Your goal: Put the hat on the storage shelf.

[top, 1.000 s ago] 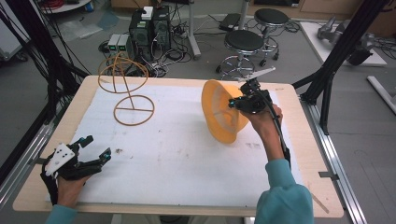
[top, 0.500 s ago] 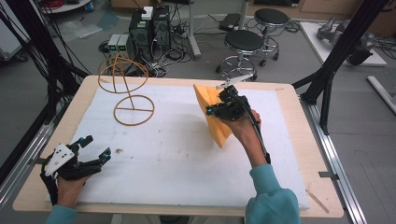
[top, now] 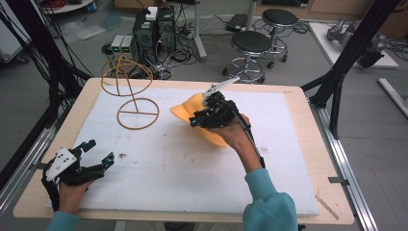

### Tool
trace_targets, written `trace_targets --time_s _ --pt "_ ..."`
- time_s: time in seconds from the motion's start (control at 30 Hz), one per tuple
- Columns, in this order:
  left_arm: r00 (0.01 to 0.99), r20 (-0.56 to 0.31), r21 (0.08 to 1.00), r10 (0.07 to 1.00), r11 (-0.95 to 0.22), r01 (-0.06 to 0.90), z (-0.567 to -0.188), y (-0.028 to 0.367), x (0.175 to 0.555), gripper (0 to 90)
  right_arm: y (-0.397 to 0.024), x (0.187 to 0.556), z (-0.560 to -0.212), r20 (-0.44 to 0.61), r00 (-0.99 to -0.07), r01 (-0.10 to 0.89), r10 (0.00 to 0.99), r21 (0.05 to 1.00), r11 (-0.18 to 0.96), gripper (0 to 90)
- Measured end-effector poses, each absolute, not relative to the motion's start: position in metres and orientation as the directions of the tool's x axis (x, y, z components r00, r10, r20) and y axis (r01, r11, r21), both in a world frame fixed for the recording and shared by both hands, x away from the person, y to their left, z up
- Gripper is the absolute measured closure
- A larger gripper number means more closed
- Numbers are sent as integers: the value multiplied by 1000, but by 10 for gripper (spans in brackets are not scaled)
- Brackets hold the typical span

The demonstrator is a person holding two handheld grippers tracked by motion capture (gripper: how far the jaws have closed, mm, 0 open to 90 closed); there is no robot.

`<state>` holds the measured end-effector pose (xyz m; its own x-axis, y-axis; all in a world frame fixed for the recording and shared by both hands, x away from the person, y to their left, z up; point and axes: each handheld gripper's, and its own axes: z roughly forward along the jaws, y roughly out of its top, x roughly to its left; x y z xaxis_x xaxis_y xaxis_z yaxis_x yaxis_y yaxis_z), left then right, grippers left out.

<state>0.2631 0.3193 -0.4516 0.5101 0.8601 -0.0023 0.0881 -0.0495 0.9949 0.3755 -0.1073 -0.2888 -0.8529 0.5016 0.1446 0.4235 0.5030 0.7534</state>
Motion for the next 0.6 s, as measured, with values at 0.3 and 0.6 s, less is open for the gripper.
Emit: trace_targets --time_s 0.3,0.6 --pt "511 -7 994 859 -49 96 -451 319 264 148 -101 373 -289 142 -856 417 498 759 500 387" --pt "509 -5 994 861 -53 99 -451 319 264 146 -114 364 -288 37 -832 352 554 808 473 100"
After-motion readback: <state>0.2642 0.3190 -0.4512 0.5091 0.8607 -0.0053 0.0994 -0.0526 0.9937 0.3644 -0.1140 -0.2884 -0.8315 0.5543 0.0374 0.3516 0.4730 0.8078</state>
